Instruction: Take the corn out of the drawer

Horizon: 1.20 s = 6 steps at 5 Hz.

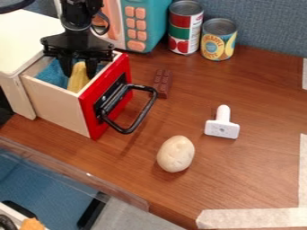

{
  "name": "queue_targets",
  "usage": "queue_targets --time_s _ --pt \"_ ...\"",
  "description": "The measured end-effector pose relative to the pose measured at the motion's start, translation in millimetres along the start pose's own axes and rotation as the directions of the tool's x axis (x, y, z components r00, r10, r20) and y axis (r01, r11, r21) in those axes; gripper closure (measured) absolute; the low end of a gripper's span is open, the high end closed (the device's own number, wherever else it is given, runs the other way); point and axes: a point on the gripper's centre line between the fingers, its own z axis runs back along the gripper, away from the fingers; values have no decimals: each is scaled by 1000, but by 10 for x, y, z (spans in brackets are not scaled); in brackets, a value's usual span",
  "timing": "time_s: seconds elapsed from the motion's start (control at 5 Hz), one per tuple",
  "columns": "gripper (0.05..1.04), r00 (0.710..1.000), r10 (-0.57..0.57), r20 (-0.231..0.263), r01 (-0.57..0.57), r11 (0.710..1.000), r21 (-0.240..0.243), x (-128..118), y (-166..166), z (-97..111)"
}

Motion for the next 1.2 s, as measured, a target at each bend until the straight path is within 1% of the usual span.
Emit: queue_targets --time_s 0.2,0.4,0.6,0.8,1.0,1.2 --pt "621 1000 -11 -3 11 999 -37 -31 21 115" --pt "621 1000 -1 13 2 998 -67 -38 46 335" --pt "621 999 1 41 3 995 -98 -24 71 546" --pt "621 998 -4 56 12 991 -130 -47 51 705" --pt "621 993 -62 98 77 984 -160 -81 -180 881" --pt "621 986 -127 111 145 974 -176 -187 -473 954"
